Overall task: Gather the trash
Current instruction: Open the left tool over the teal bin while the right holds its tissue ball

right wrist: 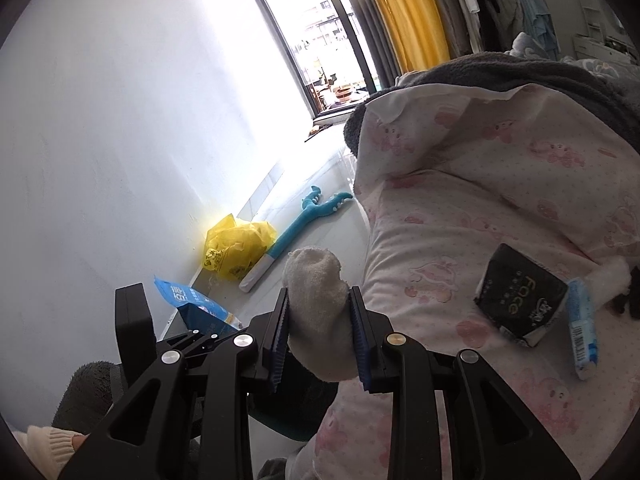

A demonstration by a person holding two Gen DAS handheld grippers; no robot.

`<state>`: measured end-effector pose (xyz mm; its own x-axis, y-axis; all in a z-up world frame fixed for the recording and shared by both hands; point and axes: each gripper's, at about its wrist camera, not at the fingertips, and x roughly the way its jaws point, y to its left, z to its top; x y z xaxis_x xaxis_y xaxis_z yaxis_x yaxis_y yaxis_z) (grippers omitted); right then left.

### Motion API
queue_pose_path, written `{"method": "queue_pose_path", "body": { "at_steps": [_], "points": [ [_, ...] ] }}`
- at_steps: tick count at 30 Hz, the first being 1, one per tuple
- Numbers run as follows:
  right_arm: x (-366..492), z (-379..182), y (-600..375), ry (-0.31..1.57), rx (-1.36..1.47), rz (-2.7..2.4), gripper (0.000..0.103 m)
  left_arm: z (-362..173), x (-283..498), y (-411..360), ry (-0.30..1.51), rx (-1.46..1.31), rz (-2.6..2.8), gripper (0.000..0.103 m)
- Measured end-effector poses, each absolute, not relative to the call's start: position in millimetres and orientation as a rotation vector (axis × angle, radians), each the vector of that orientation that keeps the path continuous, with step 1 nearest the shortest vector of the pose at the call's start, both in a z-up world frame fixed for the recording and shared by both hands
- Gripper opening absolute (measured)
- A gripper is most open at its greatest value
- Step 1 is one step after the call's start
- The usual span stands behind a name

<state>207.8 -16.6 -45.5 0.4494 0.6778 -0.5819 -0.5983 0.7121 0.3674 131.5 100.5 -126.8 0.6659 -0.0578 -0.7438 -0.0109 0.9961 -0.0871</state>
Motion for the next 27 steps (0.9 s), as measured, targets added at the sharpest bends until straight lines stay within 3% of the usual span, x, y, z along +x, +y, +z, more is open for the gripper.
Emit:
{"method": "queue_pose_path", "body": {
  "at_steps": [27],
  "points": [
    [202,-81,108,0.912,0.012,0.868,0.029,-239,117,190,1.162,-0.227,0.072,0.047]
  ]
}}
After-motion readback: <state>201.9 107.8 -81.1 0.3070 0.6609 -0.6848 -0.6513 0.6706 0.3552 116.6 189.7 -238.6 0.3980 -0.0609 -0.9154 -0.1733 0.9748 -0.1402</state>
